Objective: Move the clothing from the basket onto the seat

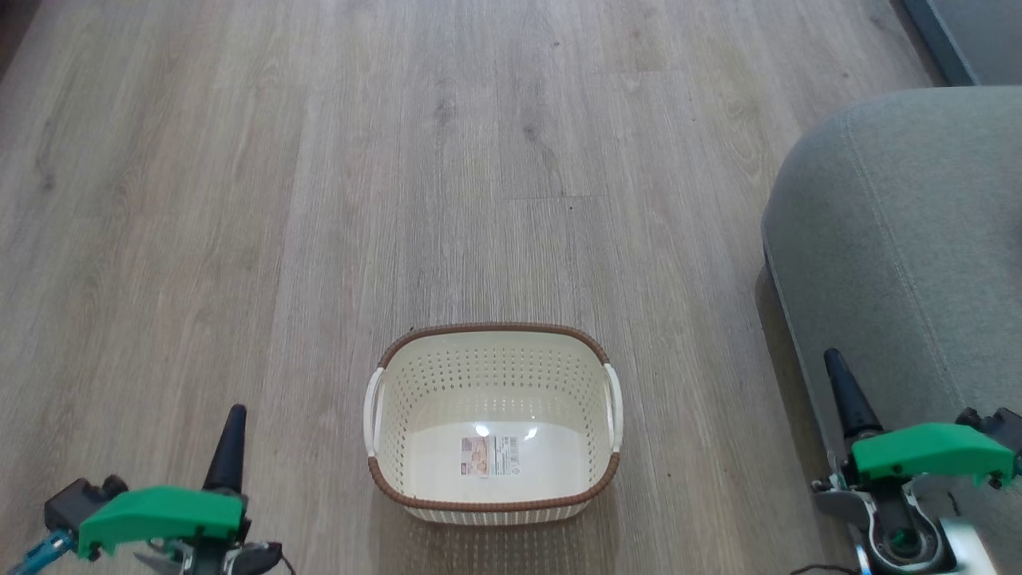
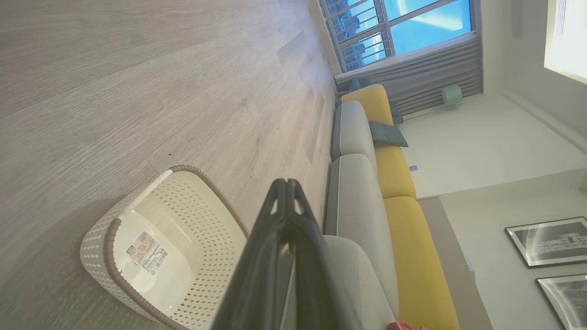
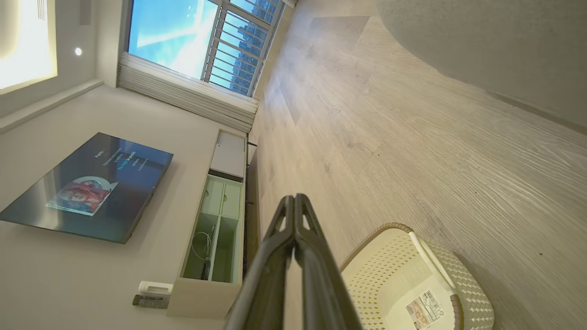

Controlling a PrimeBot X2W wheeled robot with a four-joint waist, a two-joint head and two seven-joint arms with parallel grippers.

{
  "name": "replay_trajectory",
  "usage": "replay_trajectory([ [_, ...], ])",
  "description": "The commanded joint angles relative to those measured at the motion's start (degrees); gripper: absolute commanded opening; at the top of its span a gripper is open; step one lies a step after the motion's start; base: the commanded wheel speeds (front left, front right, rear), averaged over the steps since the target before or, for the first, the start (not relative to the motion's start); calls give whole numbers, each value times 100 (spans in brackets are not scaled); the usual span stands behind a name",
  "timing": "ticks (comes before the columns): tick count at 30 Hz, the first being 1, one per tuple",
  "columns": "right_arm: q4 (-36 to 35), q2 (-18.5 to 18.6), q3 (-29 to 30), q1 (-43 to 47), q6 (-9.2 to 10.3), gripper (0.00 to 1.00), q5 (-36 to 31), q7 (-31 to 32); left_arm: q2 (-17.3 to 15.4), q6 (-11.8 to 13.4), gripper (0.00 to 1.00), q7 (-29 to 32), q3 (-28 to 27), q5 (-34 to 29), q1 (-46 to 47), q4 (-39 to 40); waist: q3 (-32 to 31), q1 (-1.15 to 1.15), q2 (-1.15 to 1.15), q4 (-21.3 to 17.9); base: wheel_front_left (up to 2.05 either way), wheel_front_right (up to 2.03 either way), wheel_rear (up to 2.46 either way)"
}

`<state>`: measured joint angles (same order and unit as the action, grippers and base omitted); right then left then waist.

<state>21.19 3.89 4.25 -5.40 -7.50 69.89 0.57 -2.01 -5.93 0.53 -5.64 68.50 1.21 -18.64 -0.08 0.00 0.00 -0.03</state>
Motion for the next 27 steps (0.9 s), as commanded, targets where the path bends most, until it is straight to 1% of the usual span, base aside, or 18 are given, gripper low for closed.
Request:
replay_trajectory([
  [1,-258,-2,-38,-145,0,0,174,58,-72,-50,0,53,-109,174,352,231,1,0,0,0,0,0,0],
  [24,-599,-76,161,-96,1,0,1704,457,-83,-129,0,458,-95,1808,462,399,19,0,0,2,0,0,0],
  [25,-599,-76,161,-96,1,0,1704,457,-83,-129,0,458,-95,1808,462,399,19,0,0,2,0,0,0],
  [26,-628,-82,178,-92,1,0,1831,491,-84,-136,0,492,-93,1944,471,413,21,0,0,2,0,0,0],
  [27,-628,-82,178,-92,1,0,1831,491,-84,-136,0,492,-93,1944,471,413,21,0,0,2,0,0,0],
])
